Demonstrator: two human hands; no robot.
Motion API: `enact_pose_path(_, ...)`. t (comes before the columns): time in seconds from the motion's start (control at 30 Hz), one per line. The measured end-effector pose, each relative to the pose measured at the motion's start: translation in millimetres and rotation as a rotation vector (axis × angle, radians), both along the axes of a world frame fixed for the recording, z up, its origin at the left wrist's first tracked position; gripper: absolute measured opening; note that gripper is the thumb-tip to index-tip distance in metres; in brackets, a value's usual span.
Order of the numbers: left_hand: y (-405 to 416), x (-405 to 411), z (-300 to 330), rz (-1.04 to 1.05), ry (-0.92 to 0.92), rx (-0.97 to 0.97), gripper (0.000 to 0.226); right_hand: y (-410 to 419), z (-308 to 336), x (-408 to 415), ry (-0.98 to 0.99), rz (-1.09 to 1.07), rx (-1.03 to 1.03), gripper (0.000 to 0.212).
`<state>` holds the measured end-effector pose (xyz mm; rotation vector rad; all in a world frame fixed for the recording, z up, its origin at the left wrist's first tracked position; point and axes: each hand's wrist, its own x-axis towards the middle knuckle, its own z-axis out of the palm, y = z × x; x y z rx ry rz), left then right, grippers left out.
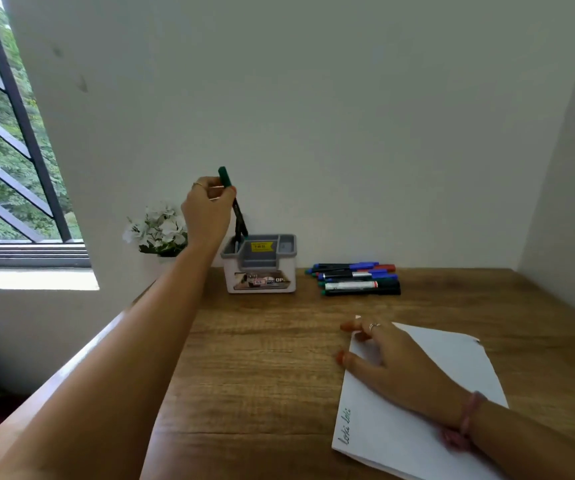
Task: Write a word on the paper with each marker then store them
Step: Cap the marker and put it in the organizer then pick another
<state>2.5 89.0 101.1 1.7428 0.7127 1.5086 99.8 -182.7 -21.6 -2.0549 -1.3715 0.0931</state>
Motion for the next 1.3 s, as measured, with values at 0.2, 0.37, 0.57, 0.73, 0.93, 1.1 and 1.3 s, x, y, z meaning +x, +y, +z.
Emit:
enact_pose_path(0.2, 28, 12, -10, 0.102, 0.114, 0.076, 0.023, 1, -3, -2, -0.097, 0.02, -0.036, 0.028)
enact_pose_path(0.37, 40, 10, 1, 0.178, 0.106, 0.103, 0.023, 2, 0, -5, -0.099, 0.03, -0.039, 0.019)
enact_pose_path(0.57, 52, 18, -8, 0.138, 0.506, 0.114, 0.02, 2, 0, -6, -0.107, 0.026, -0.057, 0.017)
enact_pose_path(0.73, 58, 29, -20, 0.127, 0.691, 0.08, 0.023, 2, 0, -6, -0.102, 0.022, -0.06, 0.016)
enact_pose_path(0.93, 65, 34, -31, 0.121, 0.665, 0.075, 0.023, 3, -1, -5, -0.105, 0.026, -0.069, 0.018)
enact_pose_path(1.1, 66, 33, -36, 0.12, 0.617, 0.101, 0.025, 4, -3, -4, -0.116, 0.03, -0.062, 0.018)
enact_pose_path(1.3, 64, 30, -38, 0.153, 0.552, 0.114, 0.024, 4, -4, -4, -0.118, 0.033, -0.041, 0.015)
